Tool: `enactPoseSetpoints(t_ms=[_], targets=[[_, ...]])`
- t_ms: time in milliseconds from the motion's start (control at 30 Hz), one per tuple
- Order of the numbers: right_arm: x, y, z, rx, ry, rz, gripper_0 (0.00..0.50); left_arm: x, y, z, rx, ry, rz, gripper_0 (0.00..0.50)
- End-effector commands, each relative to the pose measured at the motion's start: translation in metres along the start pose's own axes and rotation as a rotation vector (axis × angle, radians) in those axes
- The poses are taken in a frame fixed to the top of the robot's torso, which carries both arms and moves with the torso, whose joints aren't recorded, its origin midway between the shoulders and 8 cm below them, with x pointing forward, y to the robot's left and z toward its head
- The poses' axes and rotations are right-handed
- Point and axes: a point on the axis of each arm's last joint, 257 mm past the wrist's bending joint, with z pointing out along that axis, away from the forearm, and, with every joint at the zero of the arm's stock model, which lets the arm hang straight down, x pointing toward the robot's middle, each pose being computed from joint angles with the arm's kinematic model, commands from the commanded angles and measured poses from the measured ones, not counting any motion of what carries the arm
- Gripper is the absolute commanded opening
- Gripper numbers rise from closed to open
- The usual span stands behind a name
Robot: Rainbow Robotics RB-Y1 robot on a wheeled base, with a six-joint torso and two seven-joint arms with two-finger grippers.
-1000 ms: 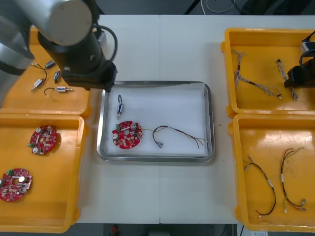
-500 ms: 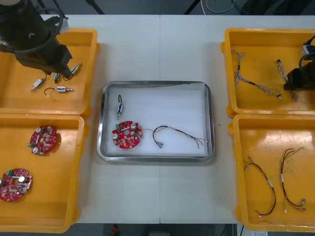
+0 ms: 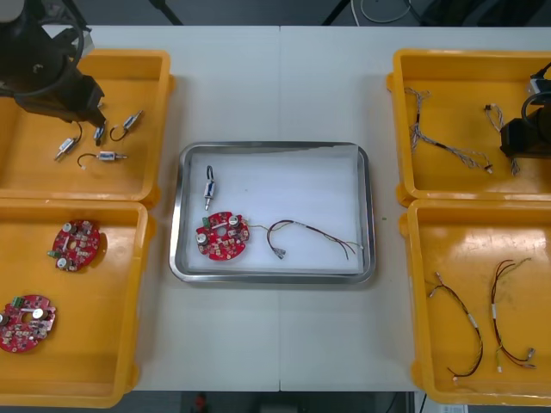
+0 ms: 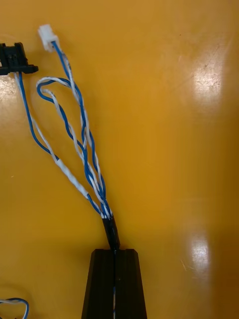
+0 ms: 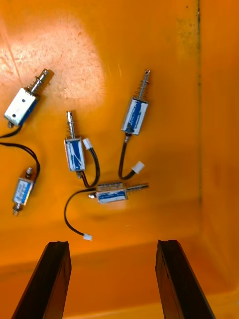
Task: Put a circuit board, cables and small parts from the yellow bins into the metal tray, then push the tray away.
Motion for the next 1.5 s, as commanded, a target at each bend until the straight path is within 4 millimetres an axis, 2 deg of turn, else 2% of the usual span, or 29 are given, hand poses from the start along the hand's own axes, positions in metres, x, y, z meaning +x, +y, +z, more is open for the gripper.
enactPoseSetpoints(t_ms=[33,200,433,667,733,767,833,867,1033,1267,1433,1500], targets=[[-0.021,-0.003,-0.019,0.017,-0.024,-0.031,0.000,-0.039,0.038,-0.035,-0.039,-0.117,0.111,0.500],[-0.031,-0.009,-0.055,0.028,-0.001,-0.073,0.000,-0.043,0.056,-0.021,-0.053,-0.147,0.143,0.500],[-0.037,0.007,-0.113,-0.005,0.006,-0.158,0.000,-0.042,0.081,0.000,-0.080,-0.168,0.201,0.500],[-0.016,0.036,-0.164,0.002,0.048,-0.316,0.000,-0.031,0.098,0.018,-0.093,-0.156,0.274,0.500],[-0.013,0.040,-0.170,-0.001,0.055,-0.333,0.000,-0.029,0.098,0.022,-0.089,-0.154,0.276,0.500],[-0.017,0.053,-0.183,-0.006,0.026,-0.383,0.000,-0.025,0.102,0.028,-0.083,-0.153,0.280,0.500],[-0.023,0.062,-0.190,-0.013,-0.008,-0.411,0.000,-0.022,0.104,0.032,-0.078,-0.154,0.277,0.500],[-0.032,0.076,-0.203,-0.026,-0.061,-0.456,0.000,-0.019,0.106,0.038,-0.069,-0.159,0.276,0.500],[-0.036,0.118,-0.222,-0.068,-0.156,-0.585,0.000,-0.013,0.098,0.054,-0.046,-0.150,0.269,0.500],[-0.008,0.189,-0.230,-0.093,-0.197,-0.850,0.000,-0.013,0.083,0.072,-0.021,-0.177,0.256,0.500],[0.014,0.242,-0.230,-0.103,-0.218,-1.027,0.000,-0.007,0.086,0.077,-0.032,-0.163,0.263,0.500],[0.021,0.255,-0.230,-0.100,-0.225,-1.073,0.000,-0.006,0.087,0.078,-0.036,-0.160,0.266,0.500]])
